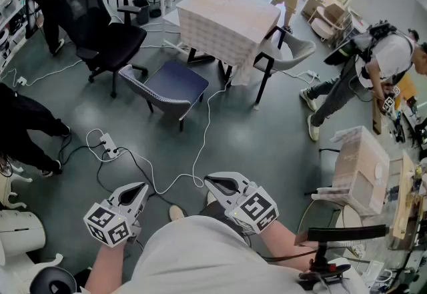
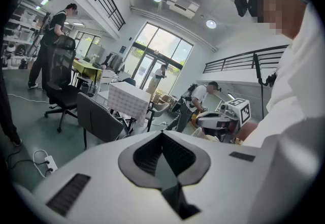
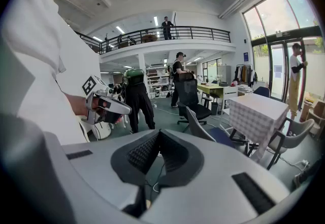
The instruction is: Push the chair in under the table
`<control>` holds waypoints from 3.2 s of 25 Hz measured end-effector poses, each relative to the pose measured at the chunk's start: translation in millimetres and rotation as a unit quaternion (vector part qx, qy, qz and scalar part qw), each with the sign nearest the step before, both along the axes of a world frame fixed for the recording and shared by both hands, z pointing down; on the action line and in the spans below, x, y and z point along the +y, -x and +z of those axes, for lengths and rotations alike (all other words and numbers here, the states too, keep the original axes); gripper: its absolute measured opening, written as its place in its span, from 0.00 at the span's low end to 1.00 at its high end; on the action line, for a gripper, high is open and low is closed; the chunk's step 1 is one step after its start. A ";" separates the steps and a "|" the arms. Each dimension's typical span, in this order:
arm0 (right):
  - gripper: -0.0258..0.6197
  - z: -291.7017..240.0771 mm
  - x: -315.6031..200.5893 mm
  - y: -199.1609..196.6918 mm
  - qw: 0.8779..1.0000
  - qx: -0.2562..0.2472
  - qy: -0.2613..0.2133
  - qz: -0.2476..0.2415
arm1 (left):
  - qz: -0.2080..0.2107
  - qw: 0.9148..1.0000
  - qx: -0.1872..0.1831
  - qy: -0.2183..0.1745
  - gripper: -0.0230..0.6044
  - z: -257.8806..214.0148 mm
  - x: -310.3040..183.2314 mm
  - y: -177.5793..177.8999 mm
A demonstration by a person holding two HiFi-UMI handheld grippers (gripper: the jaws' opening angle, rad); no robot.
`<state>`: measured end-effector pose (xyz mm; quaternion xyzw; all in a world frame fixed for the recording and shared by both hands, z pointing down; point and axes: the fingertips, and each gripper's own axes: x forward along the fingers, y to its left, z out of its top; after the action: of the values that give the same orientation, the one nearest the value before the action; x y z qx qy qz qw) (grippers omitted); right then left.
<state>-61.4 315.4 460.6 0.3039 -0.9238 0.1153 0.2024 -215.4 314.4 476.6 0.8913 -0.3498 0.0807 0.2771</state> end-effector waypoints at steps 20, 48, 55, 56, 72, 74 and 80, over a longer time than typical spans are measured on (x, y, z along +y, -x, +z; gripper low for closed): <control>0.09 11.1 -76.0 -139.2 1.000 -0.008 -0.006 -0.012 | -0.102 0.994 -0.017 0.028 0.07 5.7 -102.6 -93.7; 0.23 14.8 -284.6 -99.6 0.994 0.055 0.016 0.098 | -0.311 0.915 0.050 0.253 0.51 187.8 -434.1 27.4; 0.23 19.9 -323.1 -106.8 0.993 0.055 0.021 0.099 | -0.358 0.878 0.050 0.314 0.52 239.9 -459.3 33.7; 0.23 21.7 -329.1 -109.7 0.993 0.054 0.022 0.098 | -0.367 0.872 0.049 0.321 0.51 246.7 -462.3 36.0; 0.23 33.5 -464.7 -196.2 0.997 0.023 0.052 0.048 | -0.445 0.816 0.039 0.367 0.17 264.0 -495.1 17.5; 0.23 33.9 -476.4 -202.7 0.997 0.022 0.056 0.040 | -0.446 0.816 0.039 0.365 0.17 261.9 -506.1 4.2; 0.23 39.0 -503.6 -234.8 0.997 0.021 0.066 0.042 | -0.439 0.820 0.039 0.364 0.17 259.3 -547.9 -35.0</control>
<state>173.4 -188.2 499.6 0.3305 -0.8963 0.1775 0.2364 -180.5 -233.5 735.9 0.4800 -0.6383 0.0368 0.6007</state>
